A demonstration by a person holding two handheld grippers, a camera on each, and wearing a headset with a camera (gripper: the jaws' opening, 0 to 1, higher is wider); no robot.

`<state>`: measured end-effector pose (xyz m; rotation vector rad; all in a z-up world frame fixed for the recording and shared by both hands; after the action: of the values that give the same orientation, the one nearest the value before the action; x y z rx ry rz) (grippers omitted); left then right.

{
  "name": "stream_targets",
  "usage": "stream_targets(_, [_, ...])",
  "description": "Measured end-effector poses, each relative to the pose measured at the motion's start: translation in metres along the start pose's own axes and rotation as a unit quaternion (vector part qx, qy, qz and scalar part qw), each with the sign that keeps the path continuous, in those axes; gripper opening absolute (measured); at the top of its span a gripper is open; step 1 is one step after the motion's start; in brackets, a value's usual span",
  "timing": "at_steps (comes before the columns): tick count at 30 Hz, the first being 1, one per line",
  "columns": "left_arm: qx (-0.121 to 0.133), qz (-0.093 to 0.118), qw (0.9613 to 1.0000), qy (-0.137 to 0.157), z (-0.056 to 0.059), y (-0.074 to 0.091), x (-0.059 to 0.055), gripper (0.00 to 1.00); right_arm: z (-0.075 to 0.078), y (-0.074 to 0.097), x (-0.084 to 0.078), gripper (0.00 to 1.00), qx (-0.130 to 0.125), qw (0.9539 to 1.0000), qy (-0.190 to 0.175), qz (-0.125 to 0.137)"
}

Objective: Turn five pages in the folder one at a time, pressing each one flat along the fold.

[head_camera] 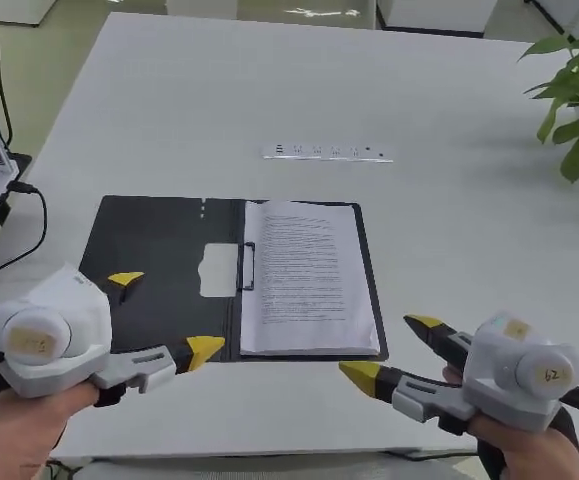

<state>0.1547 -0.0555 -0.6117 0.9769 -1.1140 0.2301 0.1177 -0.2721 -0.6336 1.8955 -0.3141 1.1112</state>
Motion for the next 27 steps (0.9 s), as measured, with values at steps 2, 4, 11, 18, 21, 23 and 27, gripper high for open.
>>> stream_targets(2, [-0.008, 0.001, 1.0, -0.005, 0.003, -0.005, 0.004, 0.77, 0.0, 0.0, -0.001, 0.72, -0.002, 1.0, 0.0, -0.001])
stream_targets(4, [-0.014, 0.0, 0.9999, -0.01, 0.005, -0.01, 0.006, 0.77, 0.0, 0.001, -0.002, 0.72, -0.003, 1.0, -0.002, -0.001])
stream_targets(11, [-0.043, -0.004, 0.9987, -0.027, 0.017, -0.031, 0.018, 0.76, 0.003, 0.003, -0.003, 0.72, -0.008, 0.9999, -0.009, 0.003])
stream_targets(18, [-0.067, -0.004, 0.9972, -0.034, 0.026, -0.052, 0.03, 0.74, 0.009, 0.006, -0.004, 0.72, -0.012, 0.9998, -0.015, 0.004])
stream_targets(21, [-0.074, -0.007, 0.9964, -0.041, 0.032, -0.06, 0.033, 0.74, 0.012, 0.007, -0.006, 0.72, -0.013, 0.9998, -0.015, 0.001])
stream_targets(23, [-0.08, -0.008, 0.9959, -0.041, 0.035, -0.064, 0.034, 0.74, 0.013, 0.007, -0.007, 0.71, -0.014, 0.9998, -0.016, 0.0])
stream_targets(27, [-0.09, -0.011, 0.9949, -0.042, 0.042, -0.072, 0.035, 0.74, 0.014, 0.007, -0.009, 0.71, -0.014, 0.9997, -0.018, -0.002])
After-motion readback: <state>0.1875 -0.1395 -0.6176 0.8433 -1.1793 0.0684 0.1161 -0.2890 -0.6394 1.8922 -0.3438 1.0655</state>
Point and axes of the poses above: the centre of the closed fingertips' face, and the gripper's own axes: y roughly backward along the fingers, z roughly to its right, x roughly out of its top, the point moved 1 cm from there along y, roughly backward along the fingers, and after that the axes turned 6 degrees about -z, right-handed, at the moved point
